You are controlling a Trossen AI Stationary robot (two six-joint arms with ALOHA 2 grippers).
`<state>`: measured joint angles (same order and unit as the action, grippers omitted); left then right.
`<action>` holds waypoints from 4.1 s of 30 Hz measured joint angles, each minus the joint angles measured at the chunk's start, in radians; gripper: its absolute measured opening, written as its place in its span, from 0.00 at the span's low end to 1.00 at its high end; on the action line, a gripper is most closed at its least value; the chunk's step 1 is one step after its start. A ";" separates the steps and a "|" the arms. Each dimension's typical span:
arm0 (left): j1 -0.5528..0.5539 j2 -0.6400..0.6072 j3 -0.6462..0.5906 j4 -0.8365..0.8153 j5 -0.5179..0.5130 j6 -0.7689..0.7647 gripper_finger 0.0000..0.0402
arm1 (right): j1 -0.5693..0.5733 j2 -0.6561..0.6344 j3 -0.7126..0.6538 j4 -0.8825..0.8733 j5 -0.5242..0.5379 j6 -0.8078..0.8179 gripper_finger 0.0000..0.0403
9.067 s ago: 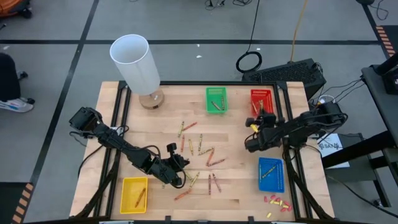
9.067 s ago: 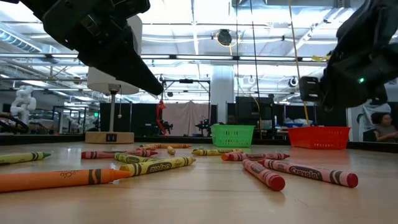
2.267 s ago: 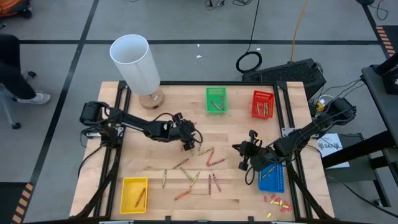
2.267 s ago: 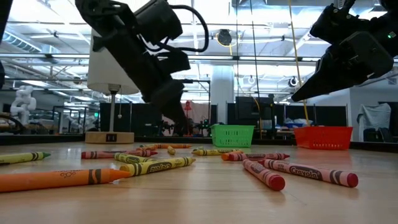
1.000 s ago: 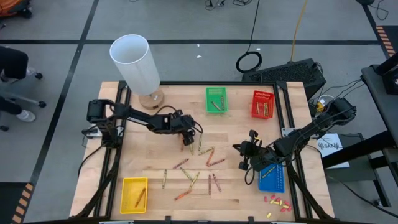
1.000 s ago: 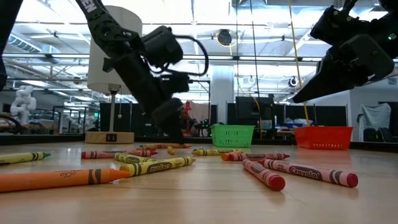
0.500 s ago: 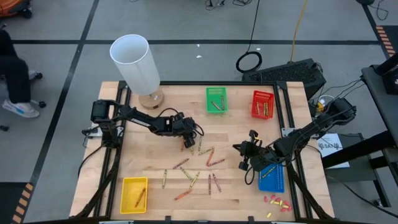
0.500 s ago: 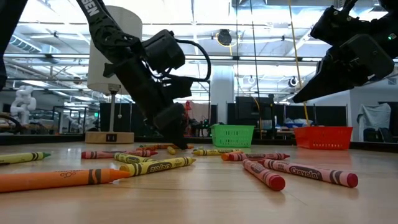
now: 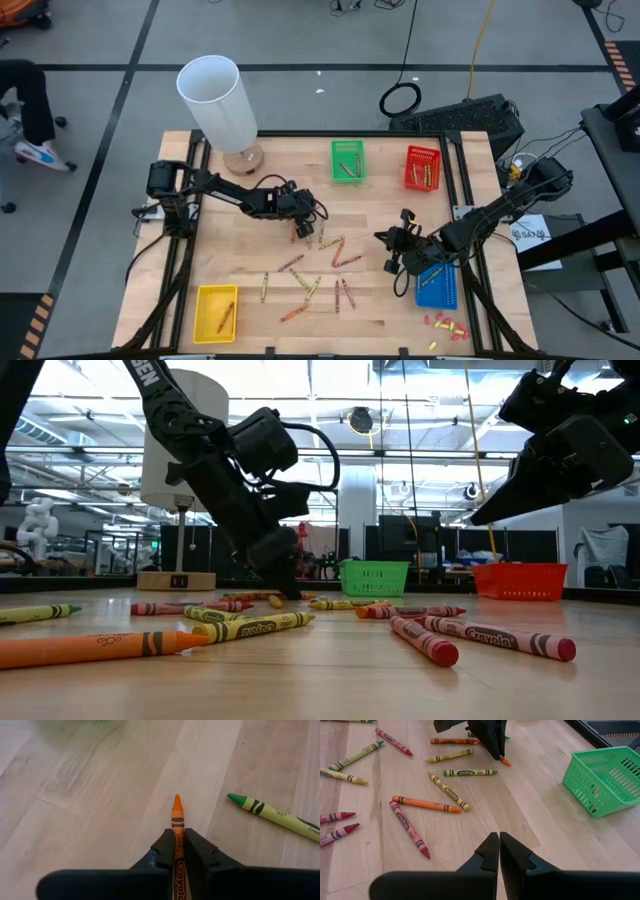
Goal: Sort crayons
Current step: Put the orange crayon into the yellow bin
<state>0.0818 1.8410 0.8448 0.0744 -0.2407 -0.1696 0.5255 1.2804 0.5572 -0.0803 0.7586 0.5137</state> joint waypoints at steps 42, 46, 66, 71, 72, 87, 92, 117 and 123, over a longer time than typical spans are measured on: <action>-0.382 -0.266 0.123 -0.191 -0.146 0.486 0.03 | 0.000 0.001 0.001 0.002 0.003 0.005 0.00; -0.422 -0.266 0.128 -0.189 -0.185 0.533 0.03 | 0.000 0.001 0.001 0.002 0.003 0.005 0.00; -0.482 -0.267 0.128 -0.189 -0.245 0.681 0.03 | 0.000 0.001 0.001 0.002 0.003 0.006 0.00; -0.486 -0.267 0.129 -0.189 -0.245 0.611 0.03 | 0.000 0.001 0.001 0.002 0.004 0.006 0.00; -0.488 -0.267 0.129 -0.189 -0.245 0.542 0.03 | 0.000 0.001 0.001 0.002 0.004 0.006 0.00; -0.500 -0.267 0.129 -0.274 -0.060 -0.410 0.03 | 0.000 0.001 0.001 0.002 0.004 0.019 0.00; -0.540 -0.267 0.129 -0.331 0.083 -0.514 0.03 | 0.000 0.001 0.000 0.002 0.004 0.018 0.00; -0.961 -0.271 0.129 -0.610 0.179 -1.159 0.03 | 0.000 0.001 0.000 0.001 0.002 0.022 0.00; -1.043 -0.272 0.129 -0.638 0.154 -1.260 0.03 | 0.000 0.001 0.000 0.001 0.001 0.022 0.00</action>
<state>-0.9609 1.5691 0.9737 -0.5640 -0.0869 -1.4295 0.5251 1.2816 0.5571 -0.0790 0.7593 0.5354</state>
